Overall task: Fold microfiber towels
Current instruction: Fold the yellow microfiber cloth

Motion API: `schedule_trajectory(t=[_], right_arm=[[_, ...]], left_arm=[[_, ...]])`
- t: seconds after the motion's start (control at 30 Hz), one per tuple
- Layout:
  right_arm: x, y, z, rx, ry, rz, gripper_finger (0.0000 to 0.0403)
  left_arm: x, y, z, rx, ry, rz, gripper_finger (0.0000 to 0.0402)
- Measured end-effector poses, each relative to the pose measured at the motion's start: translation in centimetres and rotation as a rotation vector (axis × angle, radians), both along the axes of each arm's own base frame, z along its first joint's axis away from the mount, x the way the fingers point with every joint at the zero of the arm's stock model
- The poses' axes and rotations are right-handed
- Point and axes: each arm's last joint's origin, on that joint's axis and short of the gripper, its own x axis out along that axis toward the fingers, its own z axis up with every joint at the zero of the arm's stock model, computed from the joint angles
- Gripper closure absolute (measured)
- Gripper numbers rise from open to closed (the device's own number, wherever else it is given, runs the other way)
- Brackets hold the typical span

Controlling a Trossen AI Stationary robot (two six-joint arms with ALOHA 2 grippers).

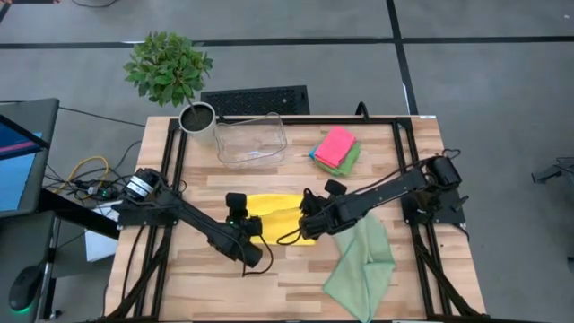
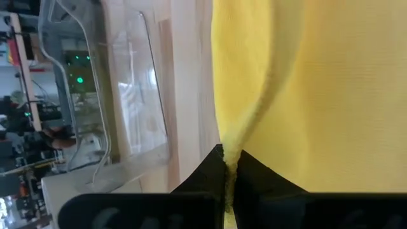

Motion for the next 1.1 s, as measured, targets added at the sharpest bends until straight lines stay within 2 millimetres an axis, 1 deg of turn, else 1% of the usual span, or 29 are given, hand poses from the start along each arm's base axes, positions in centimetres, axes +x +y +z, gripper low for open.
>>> schedule_trajectory(t=[0.07,0.23,0.37,0.43,0.5,0.6,0.7,0.87,1.0,1.1], right_arm=[[0.2,-0.3,-0.4,-0.002,0.015,-0.007,0.0393],[0.4,-1.0,-0.5,0.001,0.013,-0.028,0.0380],[0.5,-1.2,-0.5,0.002,0.014,-0.035,0.0373],[0.5,-1.2,-0.5,0.002,0.015,-0.031,0.0372],[0.4,-1.1,-0.5,0.013,0.021,-0.024,0.0370],[0.4,-1.2,-0.5,0.034,0.028,-0.022,0.0358],[0.5,-1.6,-0.5,0.031,0.034,-0.029,0.0334],[0.7,-2.8,-0.5,0.027,0.041,-0.054,0.0283],[0.8,-3.4,-0.6,0.041,0.044,-0.072,0.0247],[0.8,-3.0,-0.6,0.044,0.045,-0.060,0.0230]], left_arm=[[0.0,0.3,-0.3,0.009,-0.004,0.002,0.0401],[-0.2,0.7,-1.1,-0.004,-0.010,0.024,0.0401],[-0.1,0.6,-1.3,-0.007,-0.020,0.011,0.0401],[0.0,0.6,-1.3,0.011,-0.027,-0.006,0.0395],[0.1,0.6,-1.2,0.019,-0.024,-0.019,0.0378],[0.1,0.6,-1.2,0.022,-0.028,-0.023,0.0340],[0.2,0.6,-1.0,0.026,-0.024,-0.022,0.0290],[0.1,1.0,-0.2,0.092,-0.023,0.006,0.0217],[-0.1,1.9,0.4,0.148,0.005,0.034,0.0186],[-0.2,2.8,1.0,0.176,0.007,0.053,0.0179]])
